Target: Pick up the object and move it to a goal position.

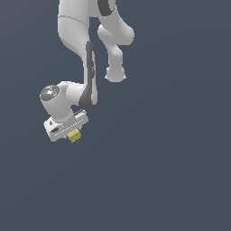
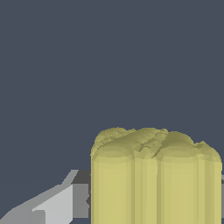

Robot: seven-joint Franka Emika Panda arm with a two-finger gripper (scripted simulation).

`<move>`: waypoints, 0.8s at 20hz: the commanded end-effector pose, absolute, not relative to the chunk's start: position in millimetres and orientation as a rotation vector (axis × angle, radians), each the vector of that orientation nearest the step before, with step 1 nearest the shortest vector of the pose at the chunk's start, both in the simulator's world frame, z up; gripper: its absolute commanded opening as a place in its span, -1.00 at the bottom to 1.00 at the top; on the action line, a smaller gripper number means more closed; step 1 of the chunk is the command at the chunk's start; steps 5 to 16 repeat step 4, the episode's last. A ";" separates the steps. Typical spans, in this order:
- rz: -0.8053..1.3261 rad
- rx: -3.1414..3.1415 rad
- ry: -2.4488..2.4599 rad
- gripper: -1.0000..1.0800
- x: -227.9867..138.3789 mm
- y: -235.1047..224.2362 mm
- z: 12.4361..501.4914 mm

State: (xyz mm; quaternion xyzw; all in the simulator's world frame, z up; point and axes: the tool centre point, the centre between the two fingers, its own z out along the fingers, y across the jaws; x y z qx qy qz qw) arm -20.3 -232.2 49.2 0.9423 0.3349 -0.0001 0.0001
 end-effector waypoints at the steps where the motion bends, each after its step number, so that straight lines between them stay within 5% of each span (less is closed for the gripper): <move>1: 0.000 2.959 1.055 -1.00 -18.3 -237.7 49.5; 16: 0.000 2.959 1.055 -1.00 -17.7 -239.6 49.6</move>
